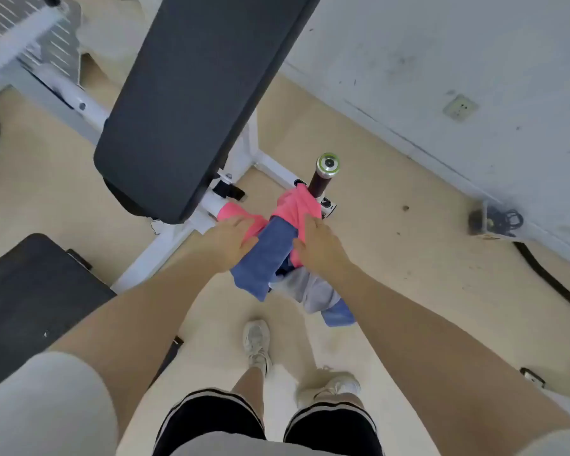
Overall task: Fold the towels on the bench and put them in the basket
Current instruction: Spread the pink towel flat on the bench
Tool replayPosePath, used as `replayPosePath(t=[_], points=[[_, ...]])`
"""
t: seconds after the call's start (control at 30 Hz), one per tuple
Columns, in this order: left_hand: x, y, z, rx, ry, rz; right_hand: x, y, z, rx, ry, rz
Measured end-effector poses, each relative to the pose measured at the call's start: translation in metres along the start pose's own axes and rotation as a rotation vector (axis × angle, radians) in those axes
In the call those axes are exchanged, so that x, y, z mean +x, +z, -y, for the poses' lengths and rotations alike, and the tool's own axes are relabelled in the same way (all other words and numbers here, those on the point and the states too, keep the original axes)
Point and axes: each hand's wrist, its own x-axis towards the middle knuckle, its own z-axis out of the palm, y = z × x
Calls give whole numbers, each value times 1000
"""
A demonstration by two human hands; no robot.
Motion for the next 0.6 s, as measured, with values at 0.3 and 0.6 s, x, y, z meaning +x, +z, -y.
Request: replayPosePath(t=[0.3,0.6], points=[[60,43,6,-70,135,168,78,32,-17,448,360,-121],[76,45,0,177,168,140,80,13,-31,453,380,-218]])
